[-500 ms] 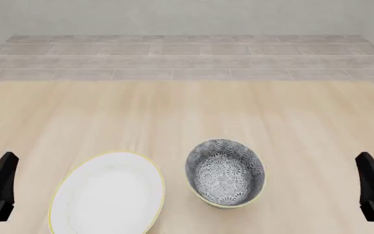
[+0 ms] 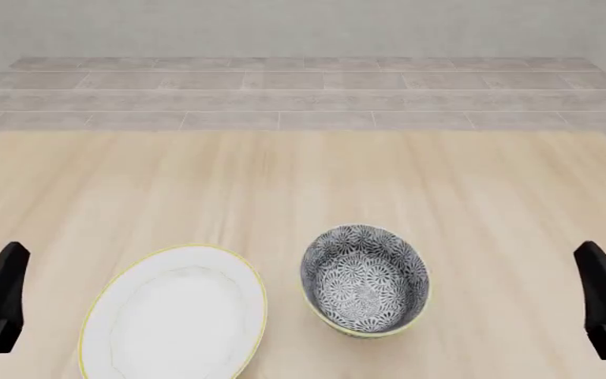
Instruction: Put the bowl on the plate.
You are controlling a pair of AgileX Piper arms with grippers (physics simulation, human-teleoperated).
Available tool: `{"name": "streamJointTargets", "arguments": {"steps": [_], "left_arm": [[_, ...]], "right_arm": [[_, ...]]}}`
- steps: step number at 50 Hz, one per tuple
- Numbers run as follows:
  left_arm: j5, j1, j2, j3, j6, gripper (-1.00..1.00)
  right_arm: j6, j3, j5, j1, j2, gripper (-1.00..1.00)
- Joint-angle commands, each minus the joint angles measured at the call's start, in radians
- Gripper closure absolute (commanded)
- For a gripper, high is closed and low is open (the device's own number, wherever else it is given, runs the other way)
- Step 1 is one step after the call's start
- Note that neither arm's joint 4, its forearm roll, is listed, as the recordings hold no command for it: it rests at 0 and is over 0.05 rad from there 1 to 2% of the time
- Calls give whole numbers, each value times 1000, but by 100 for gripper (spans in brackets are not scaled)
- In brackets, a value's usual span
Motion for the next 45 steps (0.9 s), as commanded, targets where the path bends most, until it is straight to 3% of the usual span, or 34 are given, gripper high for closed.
{"name": "streamJointTargets", "arguments": {"steps": [1, 8, 15, 29, 41, 43, 45], "left_arm": [[-41, -5, 40, 1, -4, -100], [-45, -5, 42, 1, -5, -100], [-40, -9, 36, 1, -4, -100], [-60, -13, 54, 1, -5, -100], [-78, -11, 64, 1, -1, -100], [-75, -10, 60, 1, 2, -100], [-71, -8, 56, 1, -1, -100]], "right_arm": [[-7, -40, 41, 30, 5, -100], [-24, -65, 34, 45, 52, -100], [-40, -71, -32, 93, 154, -100], [-20, -115, -122, 171, 368, -100], [-42, -151, -109, 222, 380, -100], [-76, -150, -121, 198, 404, -100], [-68, -151, -132, 204, 415, -100]]}}
